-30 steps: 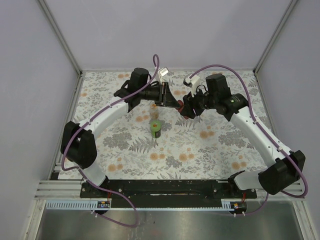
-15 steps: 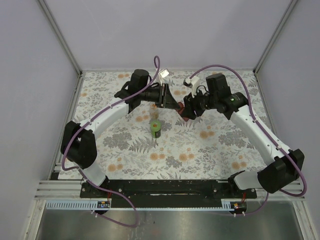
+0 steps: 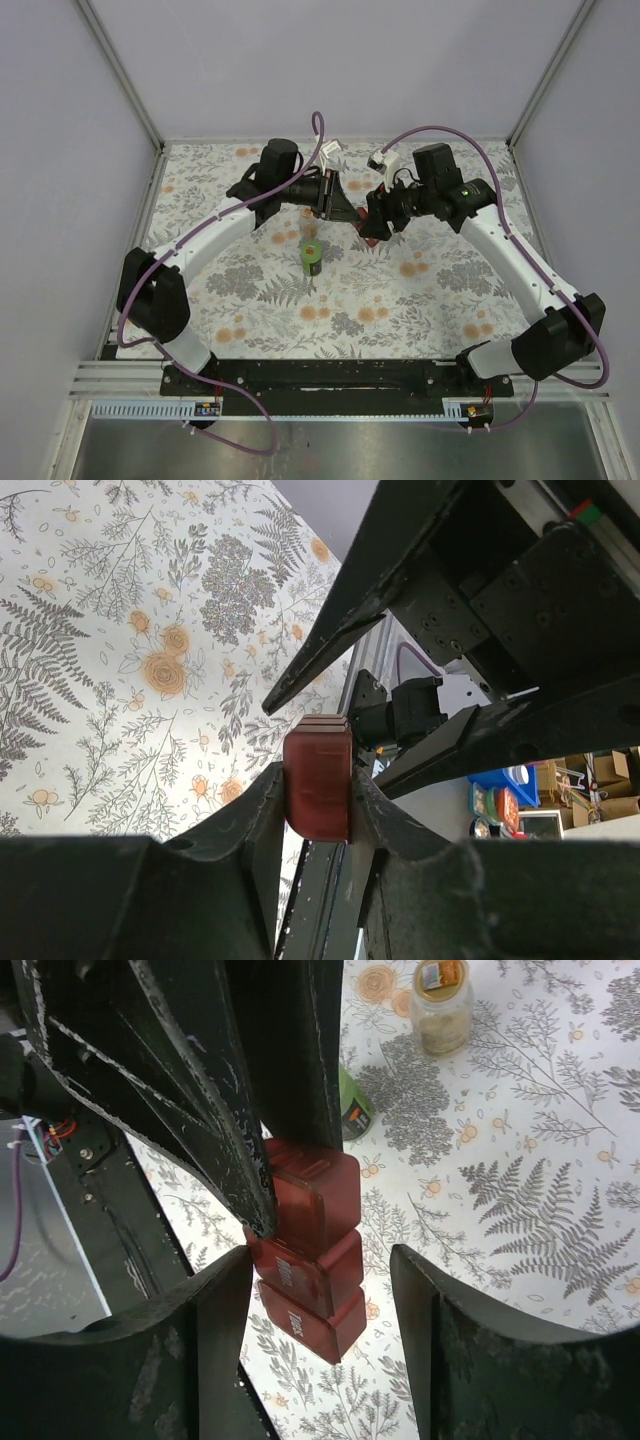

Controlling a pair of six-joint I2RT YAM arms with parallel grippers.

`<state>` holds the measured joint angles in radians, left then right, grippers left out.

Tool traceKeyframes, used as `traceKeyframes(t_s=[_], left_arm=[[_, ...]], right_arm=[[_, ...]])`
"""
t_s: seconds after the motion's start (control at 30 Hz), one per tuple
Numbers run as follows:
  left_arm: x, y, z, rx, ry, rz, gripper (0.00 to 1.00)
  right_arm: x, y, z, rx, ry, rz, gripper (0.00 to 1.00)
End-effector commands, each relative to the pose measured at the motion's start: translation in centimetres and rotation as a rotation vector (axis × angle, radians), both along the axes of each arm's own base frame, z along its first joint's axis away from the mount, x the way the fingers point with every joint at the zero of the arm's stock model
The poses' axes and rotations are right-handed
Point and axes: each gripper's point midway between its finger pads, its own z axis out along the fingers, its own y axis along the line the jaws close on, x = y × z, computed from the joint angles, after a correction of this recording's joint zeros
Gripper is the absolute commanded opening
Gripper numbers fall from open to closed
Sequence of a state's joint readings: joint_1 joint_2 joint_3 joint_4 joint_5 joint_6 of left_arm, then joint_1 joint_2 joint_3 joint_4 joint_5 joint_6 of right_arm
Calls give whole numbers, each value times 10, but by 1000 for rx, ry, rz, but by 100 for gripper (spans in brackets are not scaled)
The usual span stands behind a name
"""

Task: Sort the pills into containers
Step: Open the pill container at the center of the board.

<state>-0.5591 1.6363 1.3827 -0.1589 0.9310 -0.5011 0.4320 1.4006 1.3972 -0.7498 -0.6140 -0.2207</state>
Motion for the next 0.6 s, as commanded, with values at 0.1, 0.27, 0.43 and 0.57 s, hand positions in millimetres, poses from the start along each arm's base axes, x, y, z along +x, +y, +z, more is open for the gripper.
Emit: traceKeyframes(t_s=[0.1,0.27,0.43,0.57], left_arm=[[-46,-2,53,-121,-115,-172,0],[-50,-2,58,-149,-133,-182,0],[-49,-1,54,-137,-141,-181,0],[-46,0,49,-108,-165,-166,0]], right_arm=[[10,10,12,86,18,36,62],[3,18,6,126,82,87,54],[3,18,6,133,85,91,34],[4,15,6,130,92,87,24]])
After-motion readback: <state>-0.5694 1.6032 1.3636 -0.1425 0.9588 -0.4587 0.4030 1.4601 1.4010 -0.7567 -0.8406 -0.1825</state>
